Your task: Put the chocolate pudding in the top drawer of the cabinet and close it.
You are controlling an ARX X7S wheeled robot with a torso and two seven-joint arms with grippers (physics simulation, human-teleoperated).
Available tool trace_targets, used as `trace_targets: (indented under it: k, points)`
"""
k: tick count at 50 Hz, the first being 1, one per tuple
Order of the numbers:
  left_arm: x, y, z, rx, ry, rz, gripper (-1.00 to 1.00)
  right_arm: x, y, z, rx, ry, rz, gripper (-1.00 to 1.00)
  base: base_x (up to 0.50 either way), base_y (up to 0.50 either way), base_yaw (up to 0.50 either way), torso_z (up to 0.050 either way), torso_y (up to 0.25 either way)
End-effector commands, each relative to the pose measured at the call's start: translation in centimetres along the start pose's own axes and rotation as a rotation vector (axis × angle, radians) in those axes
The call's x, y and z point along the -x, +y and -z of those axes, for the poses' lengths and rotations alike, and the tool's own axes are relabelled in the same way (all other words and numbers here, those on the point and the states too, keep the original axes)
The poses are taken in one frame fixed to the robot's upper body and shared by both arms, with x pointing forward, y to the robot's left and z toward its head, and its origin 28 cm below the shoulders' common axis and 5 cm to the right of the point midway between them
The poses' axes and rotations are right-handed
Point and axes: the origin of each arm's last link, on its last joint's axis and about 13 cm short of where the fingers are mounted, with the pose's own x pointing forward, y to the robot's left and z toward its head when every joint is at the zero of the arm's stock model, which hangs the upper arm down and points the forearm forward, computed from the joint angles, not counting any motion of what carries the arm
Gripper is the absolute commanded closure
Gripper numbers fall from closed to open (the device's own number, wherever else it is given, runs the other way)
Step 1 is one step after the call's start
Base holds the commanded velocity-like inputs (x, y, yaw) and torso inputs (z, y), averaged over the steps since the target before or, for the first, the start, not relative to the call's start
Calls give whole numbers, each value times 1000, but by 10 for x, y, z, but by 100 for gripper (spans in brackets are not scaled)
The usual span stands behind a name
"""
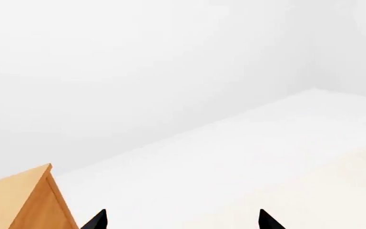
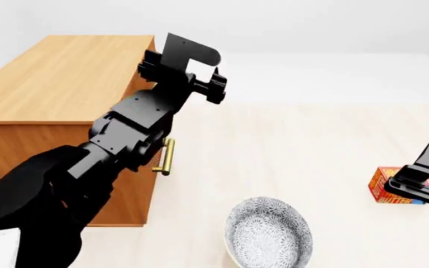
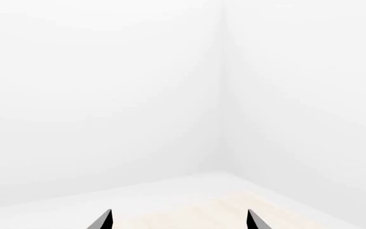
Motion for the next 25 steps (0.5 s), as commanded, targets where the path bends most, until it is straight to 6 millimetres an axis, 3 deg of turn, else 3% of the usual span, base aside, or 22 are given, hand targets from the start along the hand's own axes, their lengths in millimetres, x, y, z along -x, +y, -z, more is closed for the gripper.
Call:
trace_targets:
  k: [1, 14, 25]
  points:
    - [27, -1, -22, 43, -108, 92, -100, 0, 1, 0, 0, -2, -1, -100, 0, 0, 0, 0, 0]
    - [85, 10, -41, 83, -261, 101, -100, 1, 2, -1, -1, -7, -4, -100, 0, 0, 0, 0, 0]
    - [144, 16, -43, 92, -393, 96, -100, 4, 4, -4, 0, -22, -21, -100, 0, 0, 0, 0, 0]
